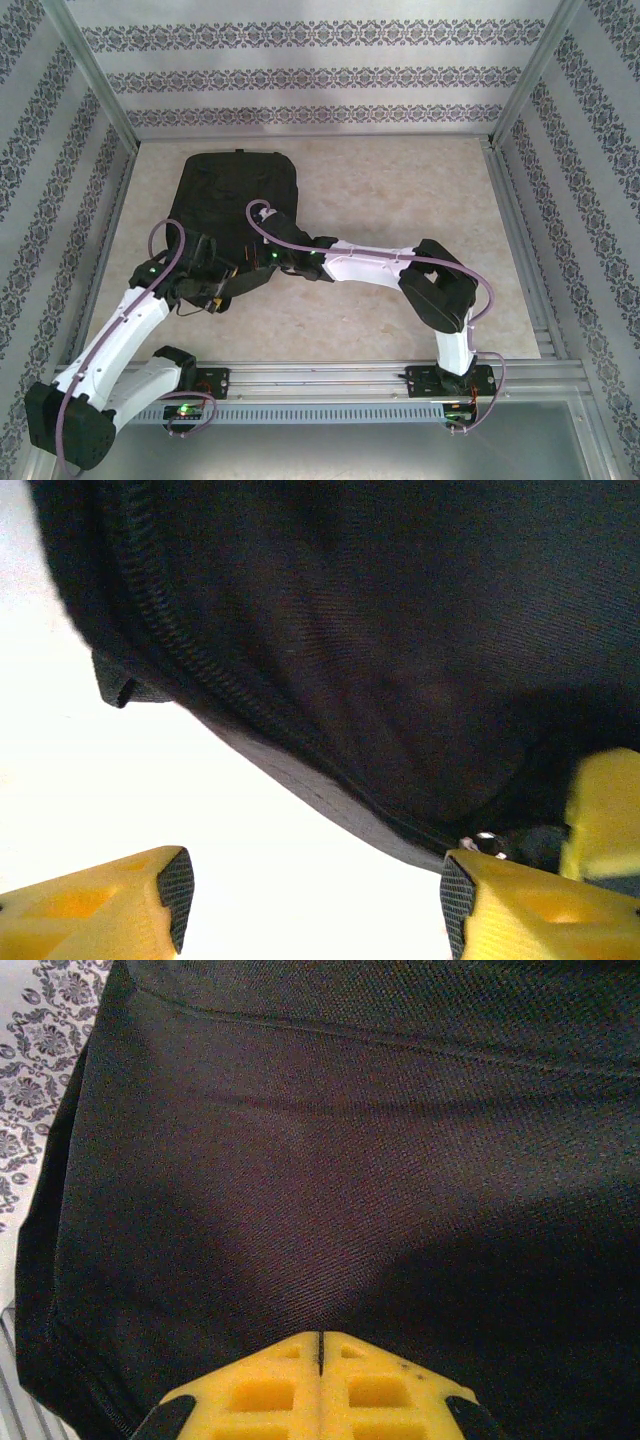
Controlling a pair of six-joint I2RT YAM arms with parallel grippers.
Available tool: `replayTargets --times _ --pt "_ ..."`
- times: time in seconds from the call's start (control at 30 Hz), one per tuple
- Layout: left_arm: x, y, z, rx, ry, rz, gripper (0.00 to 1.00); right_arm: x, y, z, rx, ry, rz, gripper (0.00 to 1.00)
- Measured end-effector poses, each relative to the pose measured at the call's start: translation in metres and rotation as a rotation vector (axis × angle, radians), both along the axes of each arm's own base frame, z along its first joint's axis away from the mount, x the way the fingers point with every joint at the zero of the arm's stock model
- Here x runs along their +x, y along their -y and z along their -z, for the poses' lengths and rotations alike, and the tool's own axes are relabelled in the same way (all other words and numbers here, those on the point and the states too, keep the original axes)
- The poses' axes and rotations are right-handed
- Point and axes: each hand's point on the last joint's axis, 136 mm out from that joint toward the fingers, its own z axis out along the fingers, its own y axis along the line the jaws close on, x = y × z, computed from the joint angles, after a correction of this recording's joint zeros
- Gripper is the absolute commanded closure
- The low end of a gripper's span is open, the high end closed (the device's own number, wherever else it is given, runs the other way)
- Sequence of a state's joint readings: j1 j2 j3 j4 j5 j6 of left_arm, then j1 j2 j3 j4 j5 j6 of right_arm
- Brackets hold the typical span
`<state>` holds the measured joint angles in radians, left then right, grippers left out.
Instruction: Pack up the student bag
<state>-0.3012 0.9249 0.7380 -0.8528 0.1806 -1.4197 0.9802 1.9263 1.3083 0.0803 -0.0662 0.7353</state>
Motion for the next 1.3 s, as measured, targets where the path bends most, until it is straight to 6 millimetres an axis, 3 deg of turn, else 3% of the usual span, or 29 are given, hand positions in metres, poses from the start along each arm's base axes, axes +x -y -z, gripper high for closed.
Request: replayTargets --times 0.47,0.77,0.87,1.0,1.17,1.3 --pt "0.028 0.004 0.037 0.006 -0.020 -0.108 0.43 -0.004 0.003 0.009 -0.016 0.007 0.010 1.00" --pt "0.036 0.002 0.023 0.003 0.054 -0.123 0.38 -0.005 0.006 0.008 -0.013 0.010 0.013 1.00" --pt "0.036 0.001 0.018 0.000 0.071 -0.124 0.46 -0.005 0.005 0.007 -0.009 0.011 0.014 1.00" --pt "0.035 0.003 0.026 0.000 0.039 -0.128 0.60 -0.005 0.005 0.007 -0.007 0.012 0.014 1.00" --pt "0.033 0.007 0.032 0.002 0.015 -0.117 1.00 -0.006 0.006 0.009 -0.010 0.011 0.014 1.00" --pt "0.033 0.006 0.029 0.008 0.031 -0.109 1.00 -0.009 0.012 0.002 -0.009 0.026 0.006 1.00"
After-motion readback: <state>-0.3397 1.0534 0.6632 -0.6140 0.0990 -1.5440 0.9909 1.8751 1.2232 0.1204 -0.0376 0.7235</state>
